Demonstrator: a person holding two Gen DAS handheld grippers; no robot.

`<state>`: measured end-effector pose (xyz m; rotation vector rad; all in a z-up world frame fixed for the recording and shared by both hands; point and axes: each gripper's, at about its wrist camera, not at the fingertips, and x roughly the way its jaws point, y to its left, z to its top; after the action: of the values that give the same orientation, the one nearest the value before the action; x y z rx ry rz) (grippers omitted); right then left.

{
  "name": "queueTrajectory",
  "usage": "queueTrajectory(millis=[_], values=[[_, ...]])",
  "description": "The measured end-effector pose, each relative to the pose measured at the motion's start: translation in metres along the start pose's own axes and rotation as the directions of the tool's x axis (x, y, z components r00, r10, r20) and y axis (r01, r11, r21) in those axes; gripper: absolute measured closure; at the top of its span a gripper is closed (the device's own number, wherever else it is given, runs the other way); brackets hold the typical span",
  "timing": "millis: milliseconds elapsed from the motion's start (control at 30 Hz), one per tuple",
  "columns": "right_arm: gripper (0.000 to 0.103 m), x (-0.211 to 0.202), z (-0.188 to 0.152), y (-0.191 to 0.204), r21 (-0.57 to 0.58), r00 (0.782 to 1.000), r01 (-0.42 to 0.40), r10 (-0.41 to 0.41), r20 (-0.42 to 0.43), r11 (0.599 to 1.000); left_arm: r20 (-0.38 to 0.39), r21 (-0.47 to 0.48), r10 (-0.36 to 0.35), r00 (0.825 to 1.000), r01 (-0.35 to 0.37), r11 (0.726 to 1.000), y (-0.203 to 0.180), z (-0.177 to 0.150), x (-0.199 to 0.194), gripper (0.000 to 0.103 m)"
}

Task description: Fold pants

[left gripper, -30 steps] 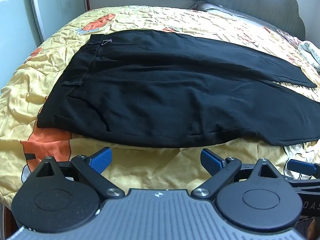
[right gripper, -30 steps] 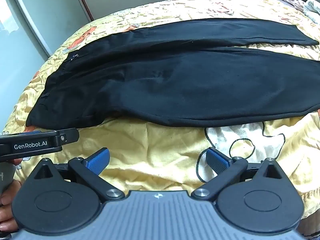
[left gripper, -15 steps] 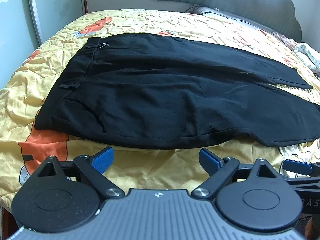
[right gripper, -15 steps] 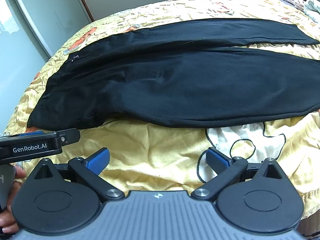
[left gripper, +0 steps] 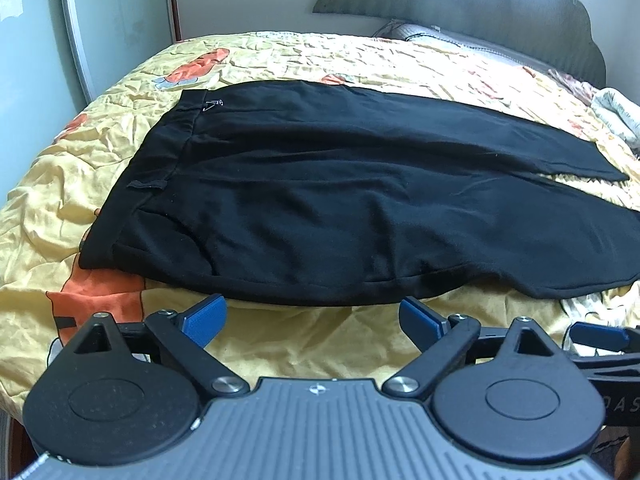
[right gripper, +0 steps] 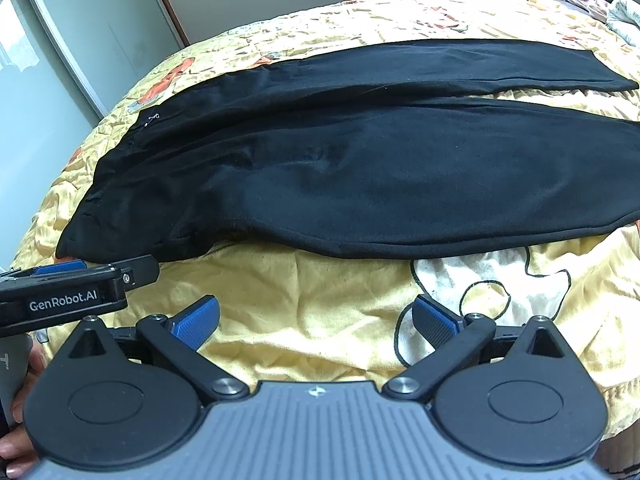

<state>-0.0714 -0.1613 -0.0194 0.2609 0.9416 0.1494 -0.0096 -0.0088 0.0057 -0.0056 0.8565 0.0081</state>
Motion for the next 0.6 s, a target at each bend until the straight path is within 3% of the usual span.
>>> queueTrajectory(millis=[600], values=[[0.000,-0.0003,-0.0002,-0.0022,0.009,1.000,-0.012,0.012,0.000,1.000,-0.008,-0.011,-0.002,1.000,0.002,1.000,0.0023,-0.0003,0.0002,0.007]])
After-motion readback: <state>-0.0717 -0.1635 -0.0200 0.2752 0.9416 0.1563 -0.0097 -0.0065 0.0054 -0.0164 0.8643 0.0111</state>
